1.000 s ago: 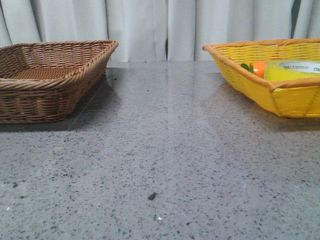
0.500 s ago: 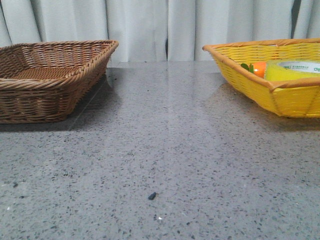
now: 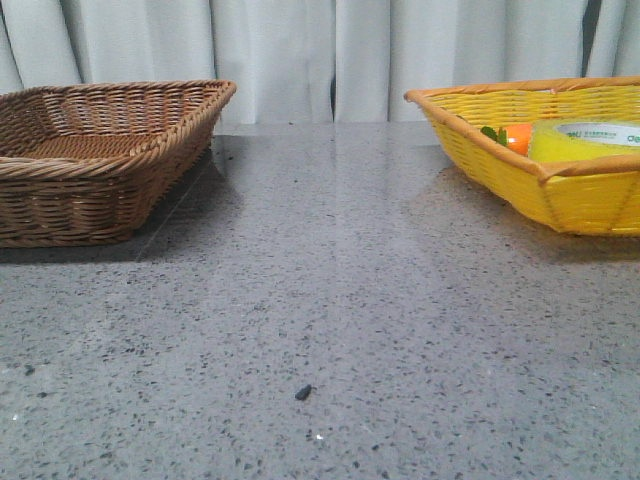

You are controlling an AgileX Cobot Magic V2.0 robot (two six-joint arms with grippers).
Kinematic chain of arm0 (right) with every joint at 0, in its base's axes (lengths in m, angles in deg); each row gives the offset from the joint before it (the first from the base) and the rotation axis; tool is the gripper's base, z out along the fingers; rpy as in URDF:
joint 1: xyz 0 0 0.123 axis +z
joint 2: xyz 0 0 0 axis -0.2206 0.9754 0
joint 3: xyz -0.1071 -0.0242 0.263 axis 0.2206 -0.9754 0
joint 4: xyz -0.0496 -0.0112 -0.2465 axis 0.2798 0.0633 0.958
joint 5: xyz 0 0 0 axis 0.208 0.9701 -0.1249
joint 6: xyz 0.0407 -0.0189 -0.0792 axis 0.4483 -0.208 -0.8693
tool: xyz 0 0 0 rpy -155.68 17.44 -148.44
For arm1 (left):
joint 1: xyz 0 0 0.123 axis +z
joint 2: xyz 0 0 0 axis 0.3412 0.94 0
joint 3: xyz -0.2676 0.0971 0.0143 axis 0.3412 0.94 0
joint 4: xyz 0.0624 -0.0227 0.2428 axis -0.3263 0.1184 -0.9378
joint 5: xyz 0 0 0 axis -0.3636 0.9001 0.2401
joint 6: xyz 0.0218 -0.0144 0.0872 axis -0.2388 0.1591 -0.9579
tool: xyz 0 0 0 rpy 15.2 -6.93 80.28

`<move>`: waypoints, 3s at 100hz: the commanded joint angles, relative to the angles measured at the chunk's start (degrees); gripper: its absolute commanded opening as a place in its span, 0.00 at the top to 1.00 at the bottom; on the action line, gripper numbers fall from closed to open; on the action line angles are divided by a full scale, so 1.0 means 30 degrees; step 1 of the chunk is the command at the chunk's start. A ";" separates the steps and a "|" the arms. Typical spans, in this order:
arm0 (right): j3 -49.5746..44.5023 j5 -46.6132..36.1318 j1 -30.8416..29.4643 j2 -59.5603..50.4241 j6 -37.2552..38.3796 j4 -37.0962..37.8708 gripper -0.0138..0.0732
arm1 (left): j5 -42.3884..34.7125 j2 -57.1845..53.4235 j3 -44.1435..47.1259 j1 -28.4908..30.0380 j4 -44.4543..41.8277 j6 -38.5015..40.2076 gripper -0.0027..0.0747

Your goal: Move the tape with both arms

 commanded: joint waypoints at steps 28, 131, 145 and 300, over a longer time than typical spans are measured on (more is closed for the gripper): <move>-0.0400 -0.3645 0.0005 -0.0405 -0.0183 -0.8189 0.92 | -0.3718 -0.0561 0.0187 -0.0039 1.1345 0.0125 0.99; 1.7263 1.0536 0.0005 1.3881 -0.0818 -0.7073 0.38 | 0.2867 1.1097 -1.2222 -0.2494 0.2456 0.0049 0.42; 2.1048 1.4786 0.0005 1.8051 -0.0818 -0.7000 0.38 | 0.2906 1.1348 -1.2222 -0.3745 0.2456 0.0049 0.46; 3.4672 1.4750 0.6459 2.8375 -0.1665 -0.6971 0.92 | 0.3554 1.1516 -1.2150 -0.4426 0.2757 0.0049 0.47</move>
